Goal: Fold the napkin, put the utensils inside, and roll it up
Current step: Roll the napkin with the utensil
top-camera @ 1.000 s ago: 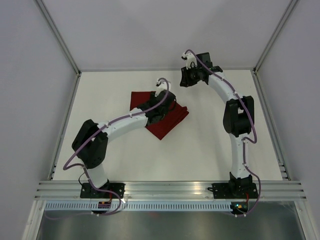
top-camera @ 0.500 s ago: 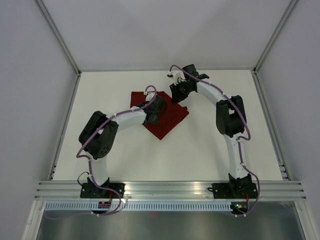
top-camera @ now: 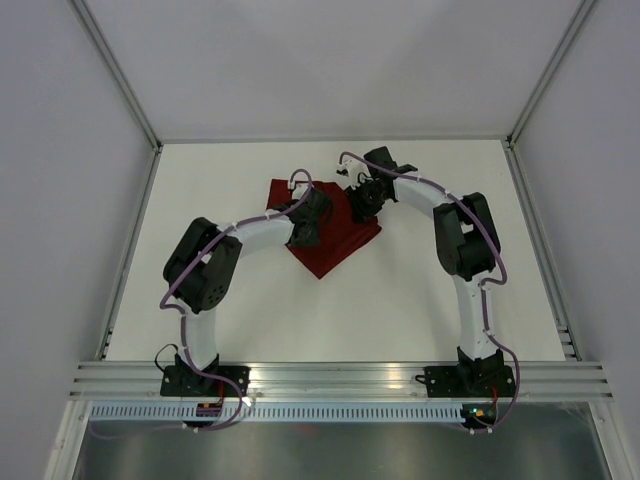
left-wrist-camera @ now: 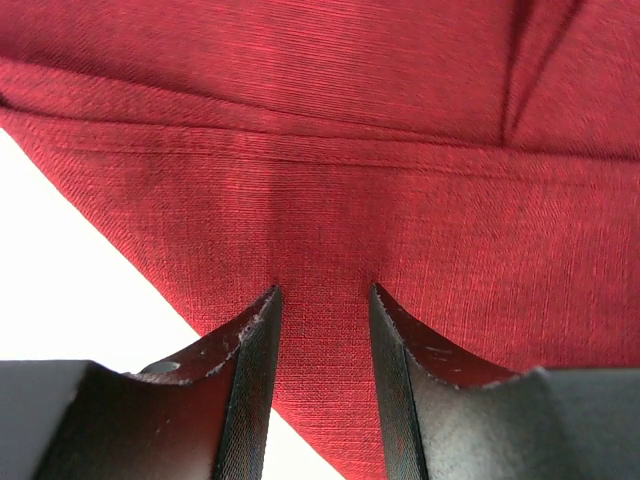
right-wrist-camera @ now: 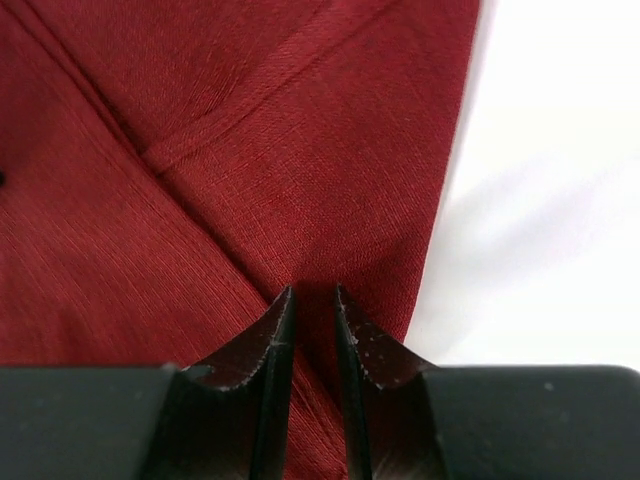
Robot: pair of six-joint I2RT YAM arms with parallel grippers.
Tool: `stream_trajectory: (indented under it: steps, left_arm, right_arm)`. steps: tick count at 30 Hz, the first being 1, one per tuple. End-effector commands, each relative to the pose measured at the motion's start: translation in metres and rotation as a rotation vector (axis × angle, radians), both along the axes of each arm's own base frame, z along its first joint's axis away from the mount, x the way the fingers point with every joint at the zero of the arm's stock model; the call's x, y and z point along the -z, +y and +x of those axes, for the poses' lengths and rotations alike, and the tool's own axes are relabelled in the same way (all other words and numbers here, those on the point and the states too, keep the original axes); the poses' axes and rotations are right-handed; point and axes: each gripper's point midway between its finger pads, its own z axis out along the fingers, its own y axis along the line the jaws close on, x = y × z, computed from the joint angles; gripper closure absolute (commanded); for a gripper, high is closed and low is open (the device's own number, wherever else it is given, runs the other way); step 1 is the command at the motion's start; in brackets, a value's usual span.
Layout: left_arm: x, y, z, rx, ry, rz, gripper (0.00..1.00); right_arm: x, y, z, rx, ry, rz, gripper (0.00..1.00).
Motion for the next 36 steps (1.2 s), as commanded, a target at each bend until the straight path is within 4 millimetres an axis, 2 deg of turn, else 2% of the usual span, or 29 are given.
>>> stream_trajectory:
  steps: [1, 3, 4, 9, 10, 14, 19, 23, 27, 29, 31, 32, 33, 35, 36]
  left_arm:
    - [0.002, -0.002, 0.01, 0.014, 0.004, -0.01, 0.54]
    - [0.0, -0.005, 0.014, 0.03, -0.001, -0.011, 0.54]
    - [0.0, -0.005, 0.016, 0.049, -0.001, -0.002, 0.53]
    - [-0.007, -0.02, 0.026, 0.146, -0.019, -0.018, 0.5]
    - [-0.009, -0.022, 0.029, 0.174, -0.025, -0.013, 0.5]
    - [-0.017, -0.033, 0.038, 0.243, -0.043, -0.019, 0.5]
    - [-0.024, -0.047, 0.04, 0.339, -0.062, -0.053, 0.5]
    - [-0.03, -0.065, 0.035, 0.443, -0.077, -0.104, 0.47]
    - [-0.034, -0.072, 0.033, 0.51, -0.094, -0.1, 0.45]
    - [-0.039, -0.07, 0.033, 0.51, -0.114, -0.095, 0.44]
    - [-0.054, -0.072, 0.037, 0.532, -0.174, -0.103, 0.42]
    - [-0.055, -0.069, 0.033, 0.54, -0.182, -0.099, 0.41]
    - [-0.076, -0.069, 0.035, 0.56, -0.238, -0.102, 0.4]
    - [-0.092, -0.07, 0.033, 0.597, -0.293, -0.108, 0.37]
    - [-0.11, -0.069, 0.032, 0.626, -0.34, -0.103, 0.36]
  right_arm:
    - [0.027, -0.038, -0.025, 0.088, 0.063, -0.151, 0.72]
    - [0.023, -0.041, -0.029, 0.109, 0.064, -0.149, 0.73]
    - [0.027, -0.044, -0.038, 0.129, 0.09, -0.156, 0.73]
    - [0.018, -0.049, -0.06, 0.181, 0.14, -0.139, 0.73]
    - [0.021, -0.05, -0.07, 0.191, 0.167, -0.14, 0.73]
    - [0.012, -0.05, -0.089, 0.211, 0.202, -0.105, 0.73]
    - [0.011, -0.053, -0.112, 0.223, 0.257, -0.093, 0.75]
    - [0.009, -0.06, -0.116, 0.24, 0.241, -0.116, 0.75]
    - [0.01, -0.065, -0.121, 0.252, 0.237, -0.131, 0.75]
    - [0.006, -0.063, -0.12, 0.248, 0.222, -0.117, 0.72]
    - [-0.004, -0.061, -0.113, 0.245, 0.188, -0.097, 0.68]
    - [-0.009, -0.06, -0.11, 0.244, 0.177, -0.088, 0.67]
    - [-0.015, -0.058, -0.107, 0.242, 0.165, -0.077, 0.65]
    - [-0.034, -0.051, -0.096, 0.237, 0.136, -0.038, 0.62]
    - [-0.048, -0.046, -0.086, 0.234, 0.107, -0.008, 0.61]
